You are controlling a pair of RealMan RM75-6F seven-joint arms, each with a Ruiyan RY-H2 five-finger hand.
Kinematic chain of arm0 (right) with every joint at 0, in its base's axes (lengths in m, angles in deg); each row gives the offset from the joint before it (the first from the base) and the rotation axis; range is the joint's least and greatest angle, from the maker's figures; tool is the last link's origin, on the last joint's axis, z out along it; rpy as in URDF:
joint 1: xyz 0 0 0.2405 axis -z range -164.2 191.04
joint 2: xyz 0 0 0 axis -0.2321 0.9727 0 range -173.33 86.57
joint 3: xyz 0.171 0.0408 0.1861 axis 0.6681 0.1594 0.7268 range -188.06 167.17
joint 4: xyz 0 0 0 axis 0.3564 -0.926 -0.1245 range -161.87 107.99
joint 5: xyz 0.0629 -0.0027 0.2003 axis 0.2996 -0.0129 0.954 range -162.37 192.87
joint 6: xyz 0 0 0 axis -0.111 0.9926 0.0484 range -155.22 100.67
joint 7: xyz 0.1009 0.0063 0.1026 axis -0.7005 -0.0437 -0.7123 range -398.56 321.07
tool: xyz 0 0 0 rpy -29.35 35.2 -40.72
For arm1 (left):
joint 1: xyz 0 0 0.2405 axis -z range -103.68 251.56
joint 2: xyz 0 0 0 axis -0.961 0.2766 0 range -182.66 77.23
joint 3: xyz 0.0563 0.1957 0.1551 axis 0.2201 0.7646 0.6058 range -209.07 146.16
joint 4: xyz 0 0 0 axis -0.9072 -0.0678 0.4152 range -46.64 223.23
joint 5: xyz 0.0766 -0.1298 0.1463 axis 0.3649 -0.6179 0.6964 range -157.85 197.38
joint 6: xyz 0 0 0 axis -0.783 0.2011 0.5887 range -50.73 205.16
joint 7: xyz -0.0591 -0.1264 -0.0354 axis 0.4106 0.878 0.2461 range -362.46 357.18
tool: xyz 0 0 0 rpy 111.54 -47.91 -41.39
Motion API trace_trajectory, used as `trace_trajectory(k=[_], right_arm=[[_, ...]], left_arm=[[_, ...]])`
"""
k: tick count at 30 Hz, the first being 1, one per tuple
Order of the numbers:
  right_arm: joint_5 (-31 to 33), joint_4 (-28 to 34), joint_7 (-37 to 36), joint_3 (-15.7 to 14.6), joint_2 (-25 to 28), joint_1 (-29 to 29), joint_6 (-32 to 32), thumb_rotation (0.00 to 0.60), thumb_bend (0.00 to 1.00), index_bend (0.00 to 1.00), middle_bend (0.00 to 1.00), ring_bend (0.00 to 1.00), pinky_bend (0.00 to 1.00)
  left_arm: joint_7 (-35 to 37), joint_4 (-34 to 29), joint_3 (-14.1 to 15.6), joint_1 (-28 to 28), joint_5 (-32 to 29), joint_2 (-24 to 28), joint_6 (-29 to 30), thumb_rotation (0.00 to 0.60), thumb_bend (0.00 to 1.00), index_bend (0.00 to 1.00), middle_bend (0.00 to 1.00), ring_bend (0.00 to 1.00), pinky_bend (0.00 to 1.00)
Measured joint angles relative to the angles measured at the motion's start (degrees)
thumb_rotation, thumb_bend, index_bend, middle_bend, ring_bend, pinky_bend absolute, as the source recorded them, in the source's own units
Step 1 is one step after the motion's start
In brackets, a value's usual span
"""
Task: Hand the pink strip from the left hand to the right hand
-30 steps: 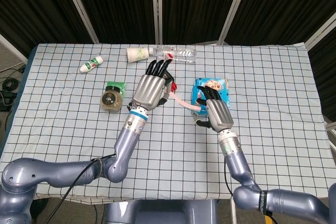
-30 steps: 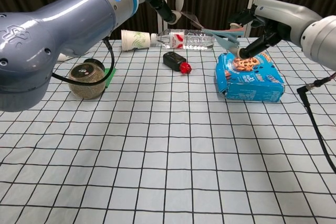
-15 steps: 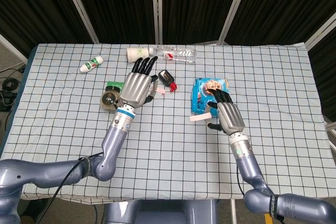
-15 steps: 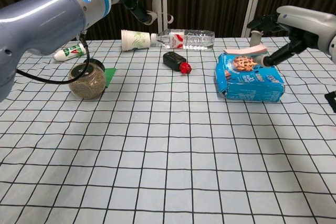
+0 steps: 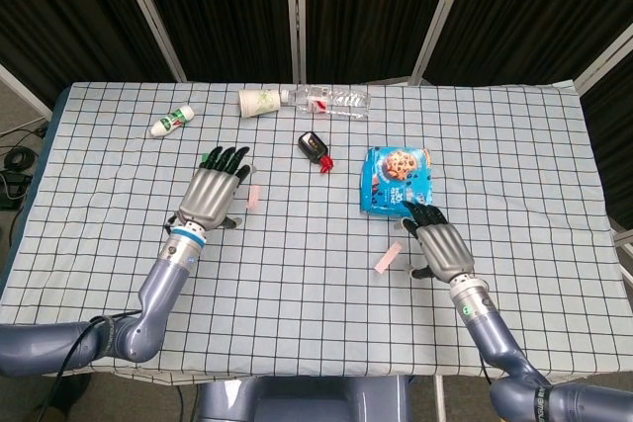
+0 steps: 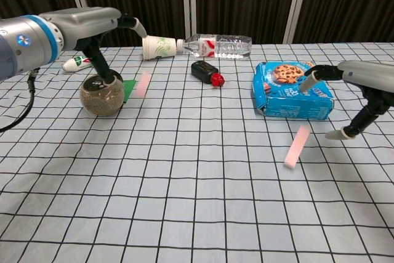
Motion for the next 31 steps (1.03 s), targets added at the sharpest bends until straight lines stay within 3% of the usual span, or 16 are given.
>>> trace_trajectory(k=[6,11,19,24,31], right_arm=[[-3.00,0.25,0.63,-1.24,0.97,1.22,1.39,0.600,0.00,0.00,0.00,0.00,0.00],[-10.67,-1.68,-1.44,-2.53,3.18,3.22,5.34,0.600,0.00,0.00,0.00,0.00,0.00],[-25.17,-16.82,-14.73,-5.21,8.06,8.89,17.66,0.600,0.00,0.00,0.00,0.00,0.00],[-28.04,-22.12,-20.87,-6.72,11.69,14.40,23.84,0.600,0.00,0.00,0.00,0.00,0.00],[-27.94,-19.02,-20.81,-7.87,14.15,19.12,26.47,0.600,0.00,0.00,0.00,0.00,0.00]], left_arm=[[3.61,-0.73,1.36,-3.02,4.09,2.60,1.50,0.600,0.00,0.00,0.00,0.00,0.00],[6.71,-2.17,3.09,-7.39,9.66,6.38,5.97,0.600,0.00,0.00,0.00,0.00,0.00],[14.44,-3.72,8.28,-17.96,20.22,12.66,15.98,0.600,0.00,0.00,0.00,0.00,0.00],[20.26,-4.27,12.92,-25.59,27.05,16.05,21.77,0.600,0.00,0.00,0.00,0.00,0.00],[25.30,-3.89,17.35,-32.14,31.83,17.86,24.32,0.600,0.00,0.00,0.00,0.00,0.00]])
